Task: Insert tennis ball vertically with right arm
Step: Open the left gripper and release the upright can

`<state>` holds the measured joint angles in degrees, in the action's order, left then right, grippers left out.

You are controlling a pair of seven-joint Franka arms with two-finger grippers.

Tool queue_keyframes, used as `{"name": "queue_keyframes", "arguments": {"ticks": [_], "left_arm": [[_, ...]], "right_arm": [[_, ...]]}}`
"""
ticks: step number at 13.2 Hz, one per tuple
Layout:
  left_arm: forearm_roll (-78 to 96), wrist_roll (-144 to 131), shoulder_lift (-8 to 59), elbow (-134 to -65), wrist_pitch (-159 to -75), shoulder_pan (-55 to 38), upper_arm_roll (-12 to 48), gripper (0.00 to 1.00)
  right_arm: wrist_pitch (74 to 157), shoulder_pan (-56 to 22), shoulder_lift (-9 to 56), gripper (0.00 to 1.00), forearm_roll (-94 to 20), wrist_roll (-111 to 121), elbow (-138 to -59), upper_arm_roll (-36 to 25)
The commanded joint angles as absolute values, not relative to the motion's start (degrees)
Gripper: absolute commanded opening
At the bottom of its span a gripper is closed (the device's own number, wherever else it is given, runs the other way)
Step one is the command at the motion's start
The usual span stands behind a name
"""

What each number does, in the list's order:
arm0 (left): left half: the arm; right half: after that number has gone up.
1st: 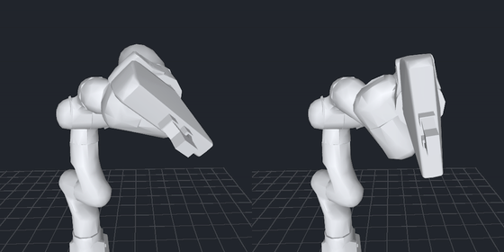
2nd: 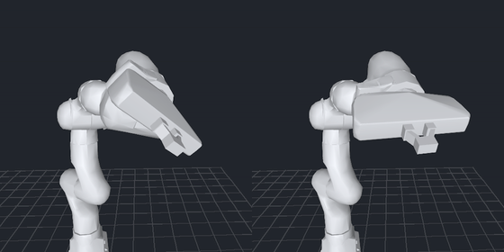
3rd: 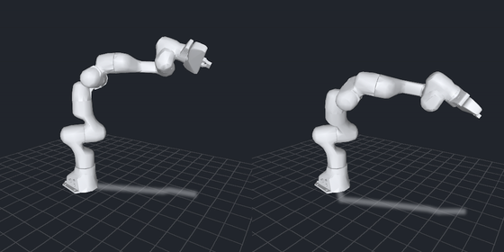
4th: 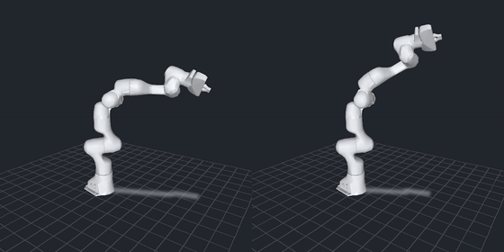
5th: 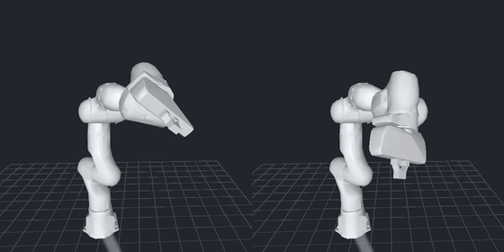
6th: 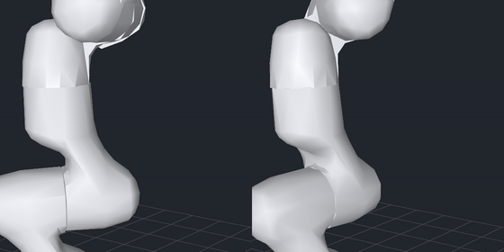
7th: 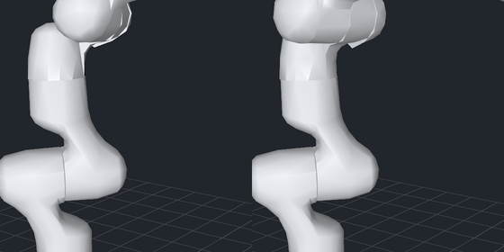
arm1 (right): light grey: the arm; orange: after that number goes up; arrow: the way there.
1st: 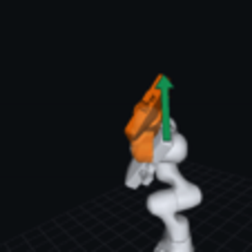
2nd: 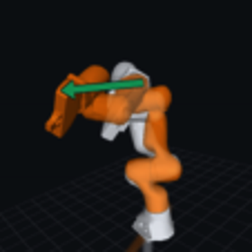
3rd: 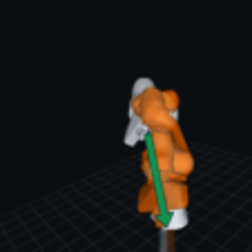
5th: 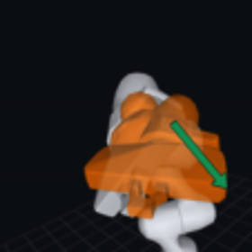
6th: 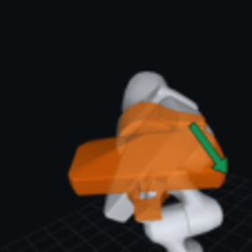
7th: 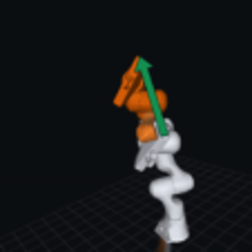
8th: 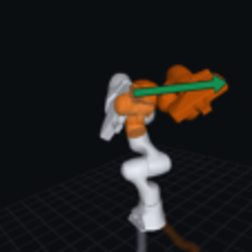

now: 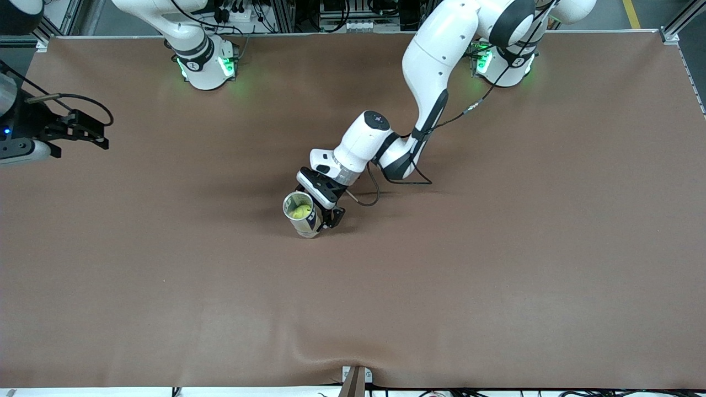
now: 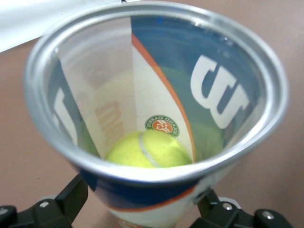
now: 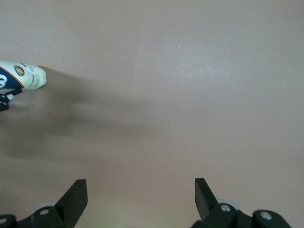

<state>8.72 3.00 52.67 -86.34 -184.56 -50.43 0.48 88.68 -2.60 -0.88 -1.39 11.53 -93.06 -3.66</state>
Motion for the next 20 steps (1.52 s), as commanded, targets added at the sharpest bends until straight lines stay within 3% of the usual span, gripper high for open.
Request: {"name": "queue_keyframes", "arguments": {"ticks": [1, 4, 12, 16, 20], "left_arm": [[9.2, 2.4, 47.4, -90.7, -179.3, -50.2, 0.1, 1.0], [9.1, 2.5, 43.8, -92.6, -174.0, -49.6, 0.0, 1.0], [8.9, 1.9, 32.9, -93.3, -148.6, -48.3, -0.5, 1.0], [8.4, 1.0, 24.8, -93.3, -131.4, -42.9, -0.5, 1.0], [8.2, -0.4, 18.9, -92.4, -120.9, -32.5, -0.8, 1.0]], "right_arm": [[87.7, -2.7, -0.7, 1.0, -1.8, 13.5, -92.6, -4.9], [87.3, -3.9, -0.5, 1.0, -1.8, 13.0, -92.3, -4.4], [85.7, -3.3, -0.7, 1.0, -0.6, 10.3, -90.6, -4.7], [85.3, -3.1, -0.5, 1.0, 1.8, 8.1, -88.1, -4.7], [83.2, -3.0, -0.7, 1.0, 3.1, 7.5, -87.1, -4.7]]}}
